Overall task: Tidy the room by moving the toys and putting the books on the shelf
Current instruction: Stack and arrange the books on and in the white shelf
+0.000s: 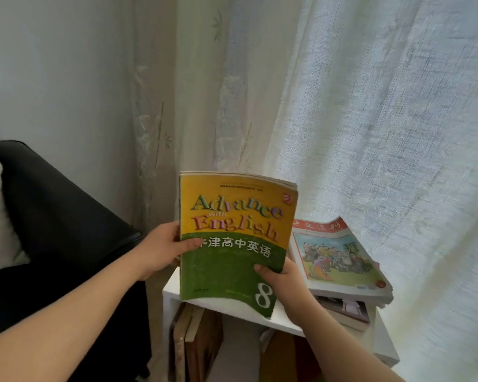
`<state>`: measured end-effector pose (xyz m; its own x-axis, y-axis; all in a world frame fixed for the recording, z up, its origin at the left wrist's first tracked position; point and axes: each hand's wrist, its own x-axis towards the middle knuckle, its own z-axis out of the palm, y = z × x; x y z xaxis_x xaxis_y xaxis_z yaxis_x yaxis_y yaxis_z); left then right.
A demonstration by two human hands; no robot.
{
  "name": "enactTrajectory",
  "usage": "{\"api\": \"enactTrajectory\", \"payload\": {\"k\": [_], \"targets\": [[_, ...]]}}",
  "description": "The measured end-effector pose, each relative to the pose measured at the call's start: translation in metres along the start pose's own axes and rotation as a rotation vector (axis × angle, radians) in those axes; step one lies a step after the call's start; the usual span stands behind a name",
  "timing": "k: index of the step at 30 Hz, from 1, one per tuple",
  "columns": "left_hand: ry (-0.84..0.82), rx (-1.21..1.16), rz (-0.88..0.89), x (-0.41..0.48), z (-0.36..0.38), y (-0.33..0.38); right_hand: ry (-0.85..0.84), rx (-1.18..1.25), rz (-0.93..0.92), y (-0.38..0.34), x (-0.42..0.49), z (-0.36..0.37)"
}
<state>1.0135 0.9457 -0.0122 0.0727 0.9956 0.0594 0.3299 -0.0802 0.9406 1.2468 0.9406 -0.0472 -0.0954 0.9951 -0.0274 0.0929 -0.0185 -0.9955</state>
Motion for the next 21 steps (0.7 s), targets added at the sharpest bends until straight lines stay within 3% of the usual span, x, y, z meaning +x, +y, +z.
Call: {"api": "enactTrajectory", "payload": {"k": [10, 15, 21], "targets": [[-0.309, 0.071, -0.150, -0.070, 0.032, -0.029, -0.120, -0.048, 0.115, 0.042, -0.086, -0.033], [-0.320, -0.053, -0.213, -0.084, 0.057, -0.043, -0.108, -0.104, 0.209, 0.076, -0.107, -0.039], [-0.304, 0.144, -0.285, -0.088, 0.082, -0.066, -0.106, -0.193, 0.422, 0.110, -0.104, -0.035]]}}
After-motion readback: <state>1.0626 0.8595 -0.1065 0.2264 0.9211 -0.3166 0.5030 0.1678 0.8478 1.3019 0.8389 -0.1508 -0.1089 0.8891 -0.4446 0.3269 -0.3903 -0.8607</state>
